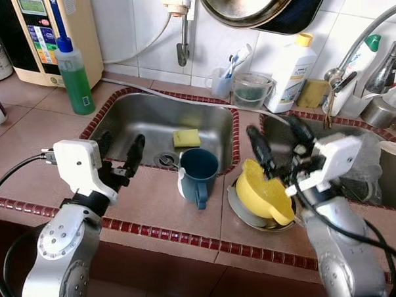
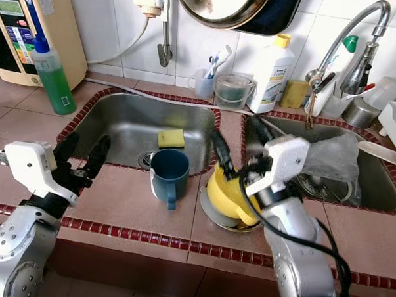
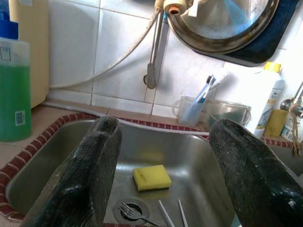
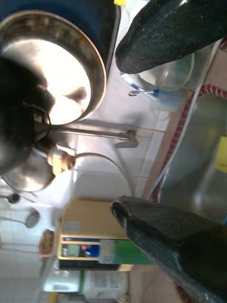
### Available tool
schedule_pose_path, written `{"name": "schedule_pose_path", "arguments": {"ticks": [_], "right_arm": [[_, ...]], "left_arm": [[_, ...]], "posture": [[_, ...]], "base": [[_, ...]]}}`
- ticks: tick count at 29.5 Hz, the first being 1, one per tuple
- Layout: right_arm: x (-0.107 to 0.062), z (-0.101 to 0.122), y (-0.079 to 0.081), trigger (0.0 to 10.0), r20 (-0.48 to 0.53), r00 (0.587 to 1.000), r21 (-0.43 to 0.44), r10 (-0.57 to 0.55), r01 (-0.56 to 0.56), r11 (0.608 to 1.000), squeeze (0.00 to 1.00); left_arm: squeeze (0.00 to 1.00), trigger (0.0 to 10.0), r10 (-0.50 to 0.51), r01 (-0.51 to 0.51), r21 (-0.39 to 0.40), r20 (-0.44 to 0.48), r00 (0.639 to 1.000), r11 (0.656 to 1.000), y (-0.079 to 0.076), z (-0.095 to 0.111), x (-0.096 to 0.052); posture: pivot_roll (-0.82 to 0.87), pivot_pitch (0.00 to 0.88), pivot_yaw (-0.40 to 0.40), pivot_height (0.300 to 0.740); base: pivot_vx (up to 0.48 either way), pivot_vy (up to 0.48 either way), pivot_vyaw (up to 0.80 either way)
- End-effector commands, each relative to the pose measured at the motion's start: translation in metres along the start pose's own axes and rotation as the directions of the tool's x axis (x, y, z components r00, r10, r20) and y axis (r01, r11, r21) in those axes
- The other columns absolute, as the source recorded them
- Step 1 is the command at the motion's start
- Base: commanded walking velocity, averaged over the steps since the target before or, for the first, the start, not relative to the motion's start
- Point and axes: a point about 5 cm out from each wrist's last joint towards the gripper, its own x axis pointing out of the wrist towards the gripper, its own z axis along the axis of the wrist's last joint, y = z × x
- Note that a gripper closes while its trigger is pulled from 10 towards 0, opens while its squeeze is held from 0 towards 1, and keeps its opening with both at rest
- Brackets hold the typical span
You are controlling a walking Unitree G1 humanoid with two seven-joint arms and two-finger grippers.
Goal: Kitchen organization
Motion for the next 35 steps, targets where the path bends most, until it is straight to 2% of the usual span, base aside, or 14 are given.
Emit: {"name": "schedule_pose_path", "arguments": {"ticks": [1, 4, 11, 18, 26, 30, 35], "right_arm": [[-0.008, -0.013, 0.002, 10.0, -0.070, 0.997, -0.019, 0.011, -0.013, 1.000, 0.00], [-0.019, -0.035, 0.012, 10.0, -0.165, 0.985, 0.010, 0.050, -0.049, 0.999, 0.00], [-0.028, -0.050, 0.021, 10.0, -0.231, 0.966, 0.025, 0.114, -0.111, 0.993, 0.00], [-0.034, -0.061, 0.029, 10.0, -0.264, 0.949, 0.048, 0.173, -0.166, 0.985, 0.00], [-0.030, -0.067, 0.043, 10.0, -0.268, 0.926, 0.074, 0.264, -0.254, 0.964, 0.00], [-0.028, -0.066, 0.042, 10.0, -0.263, 0.929, 0.076, 0.258, -0.247, 0.966, 0.00], [-0.035, -0.068, 0.037, 10.0, -0.277, 0.931, 0.066, 0.238, -0.228, 0.971, 0.00]], "left_arm": [[0.00, 10.0, -0.010, 0.010, 0.003, -0.028, 1.000, 1.000, -0.001, -0.007, -0.001], [0.00, 10.0, -0.023, 0.025, 0.039, -0.036, 0.999, 0.999, -0.005, -0.009, -0.003], [0.00, 10.0, -0.024, 0.024, 0.028, -0.003, 1.000, 0.999, -0.007, -0.001, -0.001], [0.00, 10.0, -0.013, 0.013, 0.062, 0.008, 1.000, 0.998, -0.005, 0.001, -0.005], [0.00, 10.0, 0.014, -0.015, 0.075, 0.021, 1.000, 0.997, -0.005, 0.003, -0.008], [0.00, 10.0, 0.024, -0.026, 0.074, 0.030, 0.999, 0.997, -0.004, 0.005, -0.009], [0.00, 10.0, 0.033, -0.035, 0.072, 0.033, 0.999, 0.997, -0.004, 0.006, -0.009]], "posture": [[0.13, 0.000, -0.086, 0.740], [0.14, 0.000, -0.091, 0.740], [0.15, 0.000, -0.095, 0.740], [0.17, 0.000, -0.106, 0.740], [0.20, 0.000, -0.125, 0.740], [0.21, 0.000, -0.130, 0.740], [0.20, 0.000, -0.128, 0.740]], "base": [[0.000, 0.000, 0.00], [0.000, 0.000, 0.00], [0.000, 0.000, 0.00], [0.000, 0.000, 0.00], [0.000, 0.000, 0.00], [0.000, 0.000, 0.00], [0.000, 0.000, 0.00]]}}
